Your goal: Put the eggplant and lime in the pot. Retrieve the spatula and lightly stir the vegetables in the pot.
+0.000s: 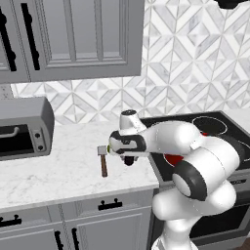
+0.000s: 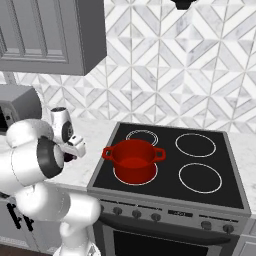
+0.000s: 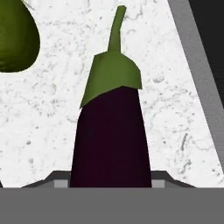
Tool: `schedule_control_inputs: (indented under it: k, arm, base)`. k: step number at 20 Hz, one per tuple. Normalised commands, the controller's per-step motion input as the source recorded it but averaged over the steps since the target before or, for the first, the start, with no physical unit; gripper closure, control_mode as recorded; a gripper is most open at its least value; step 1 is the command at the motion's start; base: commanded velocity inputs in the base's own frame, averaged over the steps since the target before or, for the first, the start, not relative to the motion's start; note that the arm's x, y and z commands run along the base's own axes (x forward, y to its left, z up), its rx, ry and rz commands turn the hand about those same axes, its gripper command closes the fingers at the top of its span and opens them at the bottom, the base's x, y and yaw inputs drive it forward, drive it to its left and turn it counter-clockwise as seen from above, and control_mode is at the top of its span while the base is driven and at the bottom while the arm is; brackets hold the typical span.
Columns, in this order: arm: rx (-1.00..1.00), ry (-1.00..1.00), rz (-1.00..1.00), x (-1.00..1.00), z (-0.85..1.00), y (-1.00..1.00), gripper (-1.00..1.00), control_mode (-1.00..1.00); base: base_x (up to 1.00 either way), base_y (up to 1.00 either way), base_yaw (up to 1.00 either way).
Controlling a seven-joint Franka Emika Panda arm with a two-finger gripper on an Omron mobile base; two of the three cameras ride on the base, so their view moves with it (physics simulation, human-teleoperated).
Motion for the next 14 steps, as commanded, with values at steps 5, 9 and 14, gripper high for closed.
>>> schedule_control_inputs:
  k: [5, 9, 14]
  arm:
    - [0.1, 0.08, -0.06, -0.36, 1.0, 0.0, 1.0, -1.0]
    - [0.12, 0.2, -0.14, -0.48, 1.0, -0.03, 1.0, -1.0]
    - [0.09, 0.3, -0.21, -0.42, 0.98, -0.11, 1.0, -1.0]
  base:
    - [0.0, 0.0, 0.0]
    - [0.0, 0.0, 0.0]
    - [0.0, 0.0, 0.0]
